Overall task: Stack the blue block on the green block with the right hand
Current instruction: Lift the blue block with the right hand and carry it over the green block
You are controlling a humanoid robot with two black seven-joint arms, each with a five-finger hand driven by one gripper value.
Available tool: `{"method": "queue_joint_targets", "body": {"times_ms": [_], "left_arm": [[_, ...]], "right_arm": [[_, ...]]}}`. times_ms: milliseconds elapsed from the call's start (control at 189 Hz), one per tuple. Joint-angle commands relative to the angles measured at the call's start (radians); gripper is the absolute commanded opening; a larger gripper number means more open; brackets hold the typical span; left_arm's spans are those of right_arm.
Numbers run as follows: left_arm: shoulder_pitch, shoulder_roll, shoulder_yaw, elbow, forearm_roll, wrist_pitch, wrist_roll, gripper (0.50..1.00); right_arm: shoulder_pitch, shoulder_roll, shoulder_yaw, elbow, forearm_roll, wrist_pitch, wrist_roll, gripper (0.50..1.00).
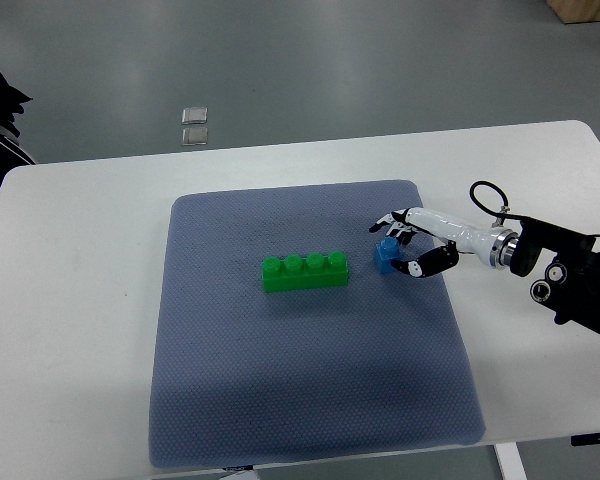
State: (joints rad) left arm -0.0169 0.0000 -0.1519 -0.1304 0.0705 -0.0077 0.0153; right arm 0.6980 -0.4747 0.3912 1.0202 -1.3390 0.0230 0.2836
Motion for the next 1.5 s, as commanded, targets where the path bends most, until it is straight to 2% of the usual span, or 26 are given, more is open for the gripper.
{"method": "queue_joint_targets", "body": {"times_ms": [0,85,265,439,714,1011,1159,1344,1497], "left_arm": [[0.0,0.0,0.0,0.0,0.0,0.0,0.0,1.0],[0.0,0.0,0.0,0.0,0.0,0.0,0.0,1.0],[0.0,0.0,0.0,0.0,0.0,0.0,0.0,1.0],[0.0,0.0,0.0,0.0,0.0,0.0,0.0,1.0],[0.0,0.0,0.0,0.0,0.0,0.0,0.0,1.0],[0.0,0.0,0.0,0.0,0.0,0.0,0.0,1.0],[0.0,0.0,0.0,0.0,0.0,0.0,0.0,1.0],[0.0,0.0,0.0,0.0,0.0,0.0,0.0,1.0],[0.0,0.0,0.0,0.0,0.0,0.0,0.0,1.0]], "right_arm": [[0.0,0.001,0.001,0.0,-0.006,0.0,0.0,0.57],[0.0,-0.001,0.001,0.0,-0.005,0.0,0.0,0.552],[0.009,-0.018,0.011,0.02,-0.003,-0.028,0.019,0.549],[0.017,-0.048,0.018,0.11,0.008,-0.08,0.019,0.549],[0.017,0.018,0.018,0.15,0.001,-0.147,0.003,0.547],[0.003,0.016,0.02,0.278,0.001,-0.196,-0.132,0.517],[0.003,0.014,0.02,0.314,0.008,-0.212,-0.149,0.515],[-0.003,0.06,0.017,0.313,0.006,-0.232,-0.185,0.517],[-0.014,0.073,0.012,0.302,0.0,-0.239,-0.188,0.517]]}}
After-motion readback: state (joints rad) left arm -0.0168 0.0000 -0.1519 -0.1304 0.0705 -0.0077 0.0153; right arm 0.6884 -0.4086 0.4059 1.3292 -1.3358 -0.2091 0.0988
